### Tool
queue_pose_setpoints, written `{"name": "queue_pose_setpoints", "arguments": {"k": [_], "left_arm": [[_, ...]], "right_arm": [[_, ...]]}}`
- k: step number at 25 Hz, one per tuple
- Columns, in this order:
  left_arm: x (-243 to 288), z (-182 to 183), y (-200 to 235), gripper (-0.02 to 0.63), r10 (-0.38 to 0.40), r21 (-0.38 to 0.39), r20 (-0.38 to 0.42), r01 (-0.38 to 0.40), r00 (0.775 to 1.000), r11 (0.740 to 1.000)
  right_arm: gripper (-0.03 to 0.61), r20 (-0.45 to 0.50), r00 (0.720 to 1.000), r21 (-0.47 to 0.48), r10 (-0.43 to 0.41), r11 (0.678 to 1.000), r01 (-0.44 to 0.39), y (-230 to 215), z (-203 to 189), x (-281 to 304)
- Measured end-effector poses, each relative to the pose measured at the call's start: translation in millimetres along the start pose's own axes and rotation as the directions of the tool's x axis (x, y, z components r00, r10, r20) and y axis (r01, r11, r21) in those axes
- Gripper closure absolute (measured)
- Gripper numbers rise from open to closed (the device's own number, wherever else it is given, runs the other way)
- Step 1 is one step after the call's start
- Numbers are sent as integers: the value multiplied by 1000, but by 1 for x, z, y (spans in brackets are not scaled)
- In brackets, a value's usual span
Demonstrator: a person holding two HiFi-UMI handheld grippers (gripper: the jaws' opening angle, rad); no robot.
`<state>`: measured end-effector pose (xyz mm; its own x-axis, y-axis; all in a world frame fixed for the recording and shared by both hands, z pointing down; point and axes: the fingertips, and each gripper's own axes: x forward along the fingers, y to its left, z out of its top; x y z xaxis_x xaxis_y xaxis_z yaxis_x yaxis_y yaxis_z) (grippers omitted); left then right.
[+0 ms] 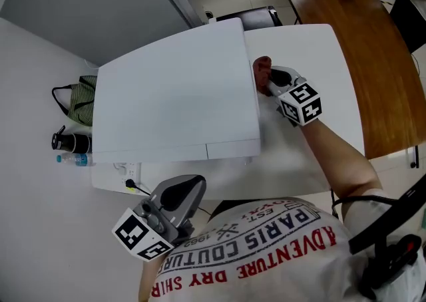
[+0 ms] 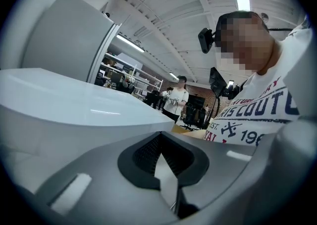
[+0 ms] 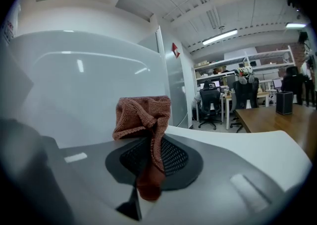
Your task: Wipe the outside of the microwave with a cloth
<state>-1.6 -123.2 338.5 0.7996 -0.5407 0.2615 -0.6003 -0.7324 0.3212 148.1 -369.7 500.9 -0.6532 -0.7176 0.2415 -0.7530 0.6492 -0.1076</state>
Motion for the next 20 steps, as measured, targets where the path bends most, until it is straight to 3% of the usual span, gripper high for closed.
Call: {"name": "queue_pose_setpoints", "arguments": {"k": [10, 20], "left_arm": [[-20, -1, 20, 607, 68, -23, 7, -68, 998, 997], [-21, -3, 15, 607, 78, -15, 17, -78, 997, 997]], "right_arm": [[540, -36, 993, -30, -111, 994, 110, -47, 12, 46], [537, -28, 990, 16, -137, 990, 137, -57, 11, 39]]}}
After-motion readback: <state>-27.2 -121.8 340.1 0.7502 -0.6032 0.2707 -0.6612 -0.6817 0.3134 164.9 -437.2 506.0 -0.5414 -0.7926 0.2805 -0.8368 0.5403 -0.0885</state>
